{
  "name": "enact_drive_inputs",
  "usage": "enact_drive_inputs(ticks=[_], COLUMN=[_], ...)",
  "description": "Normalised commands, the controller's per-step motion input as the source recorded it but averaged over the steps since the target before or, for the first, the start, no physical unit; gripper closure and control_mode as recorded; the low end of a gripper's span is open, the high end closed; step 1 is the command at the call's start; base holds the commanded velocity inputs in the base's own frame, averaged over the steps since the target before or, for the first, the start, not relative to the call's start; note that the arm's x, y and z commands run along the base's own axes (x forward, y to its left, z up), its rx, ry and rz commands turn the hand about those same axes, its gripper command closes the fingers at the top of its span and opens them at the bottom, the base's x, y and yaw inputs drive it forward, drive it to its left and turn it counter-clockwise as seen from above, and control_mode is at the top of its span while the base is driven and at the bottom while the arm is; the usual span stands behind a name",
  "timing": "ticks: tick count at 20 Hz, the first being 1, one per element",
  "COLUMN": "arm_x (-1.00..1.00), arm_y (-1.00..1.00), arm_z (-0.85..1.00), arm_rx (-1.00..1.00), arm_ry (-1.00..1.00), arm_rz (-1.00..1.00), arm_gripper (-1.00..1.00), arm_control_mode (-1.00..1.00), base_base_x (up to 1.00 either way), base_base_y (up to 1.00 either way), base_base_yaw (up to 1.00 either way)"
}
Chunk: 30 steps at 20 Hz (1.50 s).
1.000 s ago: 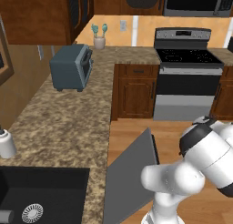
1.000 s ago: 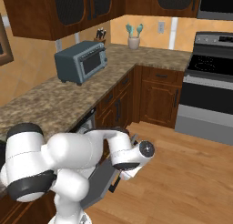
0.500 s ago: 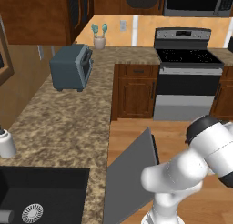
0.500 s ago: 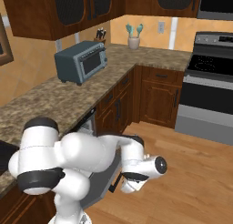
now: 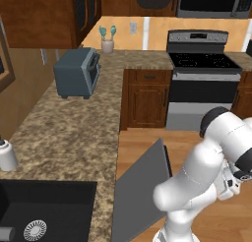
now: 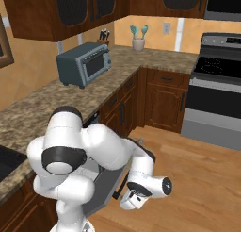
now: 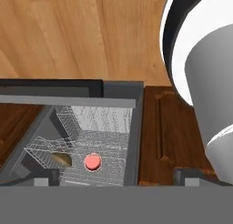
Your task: Pick up the cup and bowl from the counter, place them in the dishwasher, and close the dishwasher door.
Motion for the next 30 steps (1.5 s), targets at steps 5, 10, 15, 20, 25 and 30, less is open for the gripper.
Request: enact_drive_inputs(ticks=[5,10,15,20,25,30], arm_x=[0.00,0.00,0.00,0.01,0.28,0.39], arm_y=[0.00,-0.01,-0.18,-0.35,-0.33,-0.12], arm_z=[-0.02,-0.31,-0.17,-0.04,-0.19,-0.25], arm_rx=[0.07,0.21,0.43,0.47,0.45,0.33], arm_ry=[-0.08,0.00,0.00,0.00,0.00,-0.02], arm_rz=[0.00,0.00,0.00,0.01,0.11,0.09], arm_gripper=[-1.00,-1.00,-1.00,-1.00,-1.00,-1.00], arm_control_mode=[-1.00,-1.00,-1.00,-1.00,-1.00,-1.00], base_base_x=[0.00,0.00,0.00,0.00,0.00,0.00], base_base_y=[0.00,0.00,0.00,0.00,0.00,0.00], base_base_yaw=[0.00,0.00,0.00,0.00,0.00,0.00])
